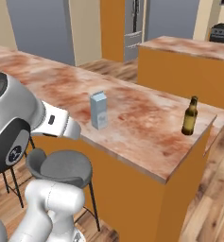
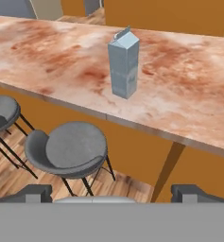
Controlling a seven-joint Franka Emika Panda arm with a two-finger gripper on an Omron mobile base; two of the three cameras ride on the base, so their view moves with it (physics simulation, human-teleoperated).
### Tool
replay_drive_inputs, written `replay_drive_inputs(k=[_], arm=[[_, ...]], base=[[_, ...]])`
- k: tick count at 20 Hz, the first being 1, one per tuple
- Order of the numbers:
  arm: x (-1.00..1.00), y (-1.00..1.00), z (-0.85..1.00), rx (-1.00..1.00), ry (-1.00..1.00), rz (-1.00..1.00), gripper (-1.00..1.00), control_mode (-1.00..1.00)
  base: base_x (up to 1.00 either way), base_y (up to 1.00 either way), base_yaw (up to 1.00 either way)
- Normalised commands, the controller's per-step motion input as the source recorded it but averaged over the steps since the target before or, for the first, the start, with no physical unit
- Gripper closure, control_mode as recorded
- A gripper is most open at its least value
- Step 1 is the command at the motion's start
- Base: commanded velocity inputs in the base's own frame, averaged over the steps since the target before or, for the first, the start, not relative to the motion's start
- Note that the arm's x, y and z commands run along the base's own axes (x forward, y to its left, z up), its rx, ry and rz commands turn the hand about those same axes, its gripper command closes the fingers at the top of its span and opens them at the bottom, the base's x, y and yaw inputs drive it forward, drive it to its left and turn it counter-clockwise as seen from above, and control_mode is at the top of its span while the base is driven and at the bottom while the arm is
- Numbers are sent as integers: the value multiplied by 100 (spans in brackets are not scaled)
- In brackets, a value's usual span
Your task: Move the drinks to the dining counter.
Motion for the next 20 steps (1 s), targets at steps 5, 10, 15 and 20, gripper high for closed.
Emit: replay_drive_inputs(k=[5,10,15,20], arm=[[0,0,0,0,0,0,-100,100],[0,0,0,0,0,0,-100,100],[0,0,0,0,0,0,-100,100],[0,0,0,0,0,0,-100,100]], base=[[4,-100,-29],[-72,-64,-18],[-100,69,-9],[-100,95,0]])
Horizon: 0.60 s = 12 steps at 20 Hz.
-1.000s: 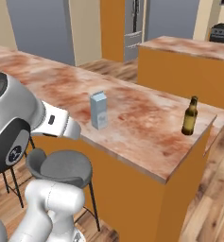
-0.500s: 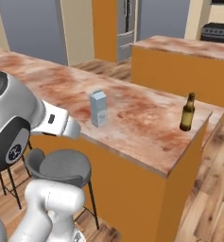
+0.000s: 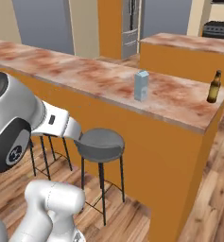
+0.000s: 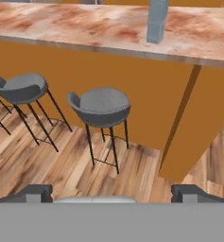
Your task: Move the drinks to the dining counter.
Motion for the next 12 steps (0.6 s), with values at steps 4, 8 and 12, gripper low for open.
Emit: replay_drive_inputs(k=[4,8,12], arm=[[0,0,0,0,0,0,-100,100],[0,0,0,0,0,0,-100,100],[0,0,0,0,0,0,-100,100]], base=[[-100,-48,1],[-54,-99,-38],[-7,-36,-90]])
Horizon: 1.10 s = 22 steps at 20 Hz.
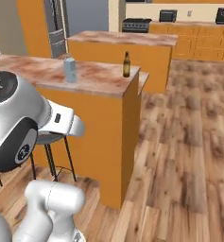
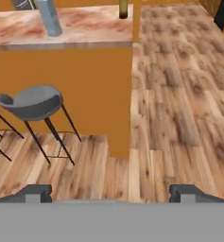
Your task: Move the drinks to the dining counter.
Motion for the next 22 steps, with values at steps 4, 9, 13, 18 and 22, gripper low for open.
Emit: replay_drive_inputs(k=[4,9,13,18,22], arm=[[0,0,0,0,0,0,-100,100],[0,0,0,0,0,0,-100,100],[0,0,0,0,0,0,-100,100],[0,0,0,0,0,0,-100,100],[0,0,0,0,0,0,-100,100]], base=[[0,-39,-91],[2,-84,-81],[85,-91,-47],[100,-77,-2],[100,-32,2]])
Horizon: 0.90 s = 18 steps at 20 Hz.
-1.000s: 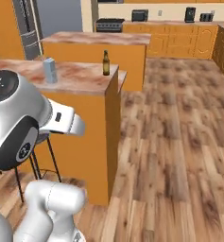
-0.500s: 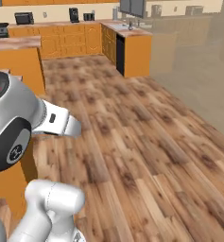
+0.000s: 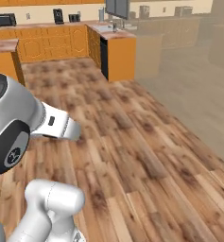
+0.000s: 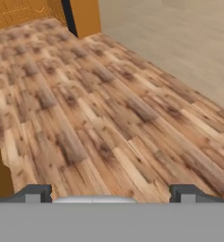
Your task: Move the drinks to the dining counter.
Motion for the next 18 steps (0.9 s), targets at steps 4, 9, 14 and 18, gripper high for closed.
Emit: replay_drive_inputs(k=[4,9,14,18], arm=[[0,0,0,0,0,0,-100,100],[0,0,0,0,0,0,-100,100],[0,0,0,0,0,0,-100,100],[0,0,0,0,0,0,-100,100]], base=[[100,-2,0],[100,16,-2],[100,57,-6],[100,88,0]])
